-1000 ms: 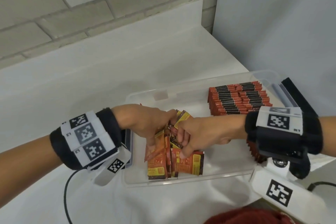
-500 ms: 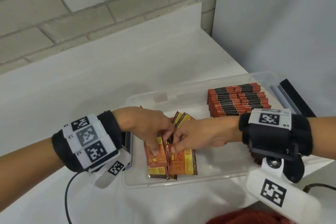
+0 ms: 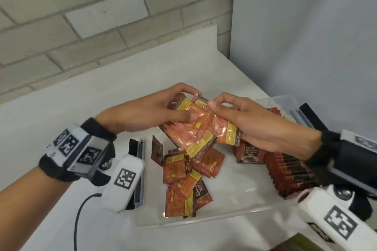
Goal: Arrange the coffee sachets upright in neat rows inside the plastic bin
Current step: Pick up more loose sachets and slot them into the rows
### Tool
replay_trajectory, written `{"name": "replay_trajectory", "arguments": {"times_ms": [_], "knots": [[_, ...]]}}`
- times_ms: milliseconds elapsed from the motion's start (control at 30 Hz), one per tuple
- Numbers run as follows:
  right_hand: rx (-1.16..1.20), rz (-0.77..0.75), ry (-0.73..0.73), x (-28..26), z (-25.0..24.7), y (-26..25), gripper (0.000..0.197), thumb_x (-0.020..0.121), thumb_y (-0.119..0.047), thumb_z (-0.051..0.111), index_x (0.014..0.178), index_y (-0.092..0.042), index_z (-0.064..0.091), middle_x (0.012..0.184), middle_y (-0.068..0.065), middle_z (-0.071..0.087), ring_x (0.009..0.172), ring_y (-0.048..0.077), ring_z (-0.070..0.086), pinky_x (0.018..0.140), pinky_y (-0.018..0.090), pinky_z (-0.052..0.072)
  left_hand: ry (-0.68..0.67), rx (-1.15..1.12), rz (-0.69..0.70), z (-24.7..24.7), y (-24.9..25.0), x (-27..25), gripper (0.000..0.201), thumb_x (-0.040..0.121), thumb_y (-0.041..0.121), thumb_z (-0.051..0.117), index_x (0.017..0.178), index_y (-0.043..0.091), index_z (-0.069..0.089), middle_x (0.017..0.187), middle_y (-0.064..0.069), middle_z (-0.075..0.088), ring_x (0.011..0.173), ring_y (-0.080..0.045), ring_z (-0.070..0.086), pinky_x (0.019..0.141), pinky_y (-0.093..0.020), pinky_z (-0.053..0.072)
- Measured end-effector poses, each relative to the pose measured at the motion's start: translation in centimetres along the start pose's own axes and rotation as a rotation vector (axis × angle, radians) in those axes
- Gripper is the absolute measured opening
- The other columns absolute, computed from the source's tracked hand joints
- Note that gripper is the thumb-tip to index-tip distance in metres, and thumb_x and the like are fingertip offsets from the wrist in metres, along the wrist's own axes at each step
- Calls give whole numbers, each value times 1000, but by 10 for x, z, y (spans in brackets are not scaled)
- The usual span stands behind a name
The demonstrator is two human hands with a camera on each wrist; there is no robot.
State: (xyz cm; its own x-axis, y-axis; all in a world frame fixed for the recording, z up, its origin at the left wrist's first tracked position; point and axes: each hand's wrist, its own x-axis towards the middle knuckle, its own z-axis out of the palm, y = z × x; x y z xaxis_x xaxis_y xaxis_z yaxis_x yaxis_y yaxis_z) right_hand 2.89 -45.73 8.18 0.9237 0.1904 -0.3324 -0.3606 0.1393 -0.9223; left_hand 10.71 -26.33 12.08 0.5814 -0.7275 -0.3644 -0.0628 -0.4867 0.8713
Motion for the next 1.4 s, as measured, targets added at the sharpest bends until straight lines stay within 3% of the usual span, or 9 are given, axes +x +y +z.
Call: {"name": "replay_trajectory", "arguments": {"times_ms": [300, 467, 600, 733, 933, 1067, 1200, 1300, 1400], "knots": [[103, -36, 18, -20, -21, -5, 47, 70, -16, 73, 115, -11, 58, 101, 15, 73, 91, 24, 72, 82, 34, 59, 41, -331, -23, 32, 19, 36, 47, 79, 27, 63, 124, 17, 55, 111, -9, 61, 82, -15, 70, 65, -23, 57], [142, -181, 150, -27, -36, -14, 42, 73, -15, 69, 113, -13, 61, 101, 13, 74, 93, 24, 72, 84, 36, 57, 1, -532, 68, 38, 17, 39, 71, 57, 60, 76, 116, 22, 65, 120, -11, 66, 112, -25, 63, 92, -36, 53], [264, -325, 256, -25, -38, -17, 37, 80, -8, 66, 116, -14, 58, 99, 7, 73, 90, 20, 72, 76, 31, 60, -111, -748, 135, 58, 4, 46, 90, 54, 46, 89, 131, 18, 53, 137, -15, 55, 128, -33, 50, 104, -56, 41], [208, -388, 229, -24, -35, -15, 44, 89, -7, 60, 130, -21, 53, 105, 5, 71, 101, 21, 69, 81, 34, 59, -137, -793, 219, 81, 12, 52, 61, 76, 30, 72, 133, 20, 51, 137, -10, 56, 126, -30, 53, 98, -61, 44], [-61, -431, 240, -25, -37, -16, 31, 94, -13, 57, 122, -23, 60, 104, -2, 73, 96, 12, 70, 77, 20, 54, 15, -887, 251, 88, 18, 65, 33, 85, 15, 56, 116, 12, 63, 121, -13, 66, 112, -28, 63, 90, -48, 54], [-345, -457, 429, -22, -49, -16, 24, 87, -21, 68, 111, -25, 69, 107, -3, 65, 94, 10, 66, 79, 26, 55, 42, -839, 288, 84, 11, 71, 32, 82, 14, 63, 113, 17, 68, 118, -10, 68, 110, -29, 64, 90, -43, 55], [-364, -449, 450, -21, -57, -18, 38, 86, -13, 69, 122, -23, 63, 107, -6, 62, 81, -5, 64, 63, 7, 49, -27, -956, 274, 78, 4, 73, 51, 75, 40, 76, 121, 18, 67, 130, -20, 59, 120, -42, 54, 100, -52, 46], [-455, -403, 420, -23, -61, -17, 38, 84, -15, 72, 118, -29, 63, 101, -15, 64, 92, 2, 63, 78, 13, 49, 67, -980, 201, 73, 4, 73, 55, 85, 40, 64, 130, 11, 54, 131, -20, 58, 121, -41, 54, 99, -55, 45], [-493, -378, 398, -22, -61, -16, 33, 82, -15, 73, 110, -31, 63, 96, -15, 65, 84, -3, 63, 76, 12, 49, 172, -898, 154, 75, 5, 73, 45, 84, 33, 58, 123, 12, 57, 121, -16, 66, 113, -32, 62, 98, -52, 48]]}}
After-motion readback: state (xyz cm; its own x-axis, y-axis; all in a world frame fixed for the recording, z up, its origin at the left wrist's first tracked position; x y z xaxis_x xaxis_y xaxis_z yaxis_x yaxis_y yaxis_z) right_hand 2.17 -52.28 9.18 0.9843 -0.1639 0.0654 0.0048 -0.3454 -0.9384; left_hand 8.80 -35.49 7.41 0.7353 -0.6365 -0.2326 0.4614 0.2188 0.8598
